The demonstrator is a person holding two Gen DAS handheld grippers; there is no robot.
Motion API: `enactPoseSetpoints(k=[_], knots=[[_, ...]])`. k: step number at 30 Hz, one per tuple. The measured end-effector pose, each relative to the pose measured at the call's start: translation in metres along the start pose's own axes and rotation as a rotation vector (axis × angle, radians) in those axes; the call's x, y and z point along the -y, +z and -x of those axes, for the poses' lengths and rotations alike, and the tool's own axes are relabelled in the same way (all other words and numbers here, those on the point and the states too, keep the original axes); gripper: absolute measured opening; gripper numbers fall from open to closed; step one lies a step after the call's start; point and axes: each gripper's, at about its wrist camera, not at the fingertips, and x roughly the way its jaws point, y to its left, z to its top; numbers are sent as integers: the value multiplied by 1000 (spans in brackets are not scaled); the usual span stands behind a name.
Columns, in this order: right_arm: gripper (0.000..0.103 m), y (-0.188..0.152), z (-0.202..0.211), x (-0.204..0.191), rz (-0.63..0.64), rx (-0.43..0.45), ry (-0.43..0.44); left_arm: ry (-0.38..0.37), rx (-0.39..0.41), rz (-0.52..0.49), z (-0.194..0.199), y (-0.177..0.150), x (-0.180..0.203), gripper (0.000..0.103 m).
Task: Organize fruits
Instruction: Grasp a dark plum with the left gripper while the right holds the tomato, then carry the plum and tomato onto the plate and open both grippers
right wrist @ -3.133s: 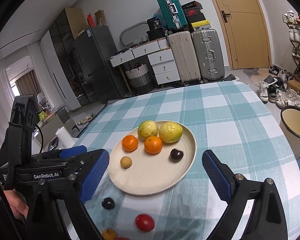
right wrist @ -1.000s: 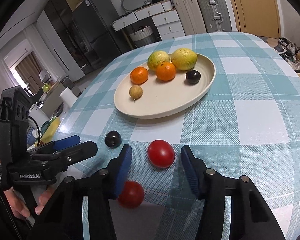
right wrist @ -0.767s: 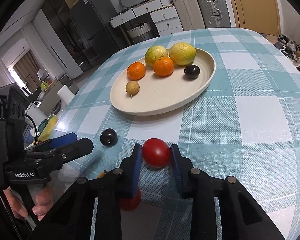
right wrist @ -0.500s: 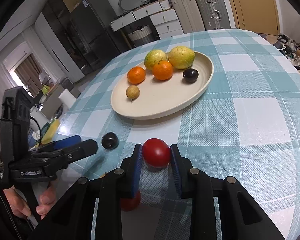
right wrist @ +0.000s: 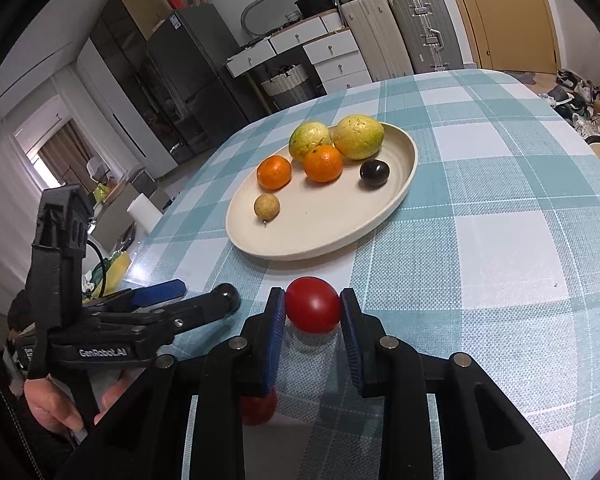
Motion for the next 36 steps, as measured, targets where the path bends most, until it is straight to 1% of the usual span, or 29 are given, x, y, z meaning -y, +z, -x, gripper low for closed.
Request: enactPoseSetpoints(k=[1,4,6,8,11,12,13,14,15,16,18,20,23,25,30,36], knots=[[28,0,1,1,-2,1,1,-4,-2,1,-1,1,0,99],[28,0,3,3,-10,4,6,-24,0,0,-1,2,3,90],[28,-1,4,4,-8,6,9,-19,-6,-10,-2,3,5,83],[28,0,6,5,-8,9,10,-8,-12,-16,-2,3,6,80],[28,0,7,5,-8,12,13,-28,-19,-20,-1,4,5,66],[28,0,7,5,-8,12,15,-29,-21,-22,0,4,5,59],[28,0,8,5,-8,13,15,-27,-22,-22,0,4,4,56],[28,0,7,5,-8,13,15,-29,-23,-21,0,4,3,51],[28,0,8,5,-8,13,17,-45,-26,-16,0,4,2,45],[28,0,8,5,-8,12,18,-66,-31,-9,1,4,1,42],[28,0,9,5,-9,14,21,-103,-43,-3,1,4,2,29],[28,1,8,5,-6,15,21,-113,-47,-29,1,2,7,22],[28,1,9,5,-4,17,22,-90,-40,-60,3,0,14,22],[28,2,9,4,0,19,21,-116,-45,-44,3,1,11,22],[28,4,11,0,18,29,19,-129,-31,-36,10,4,9,22],[28,12,10,-5,36,38,25,-145,11,-31,22,23,5,22]])
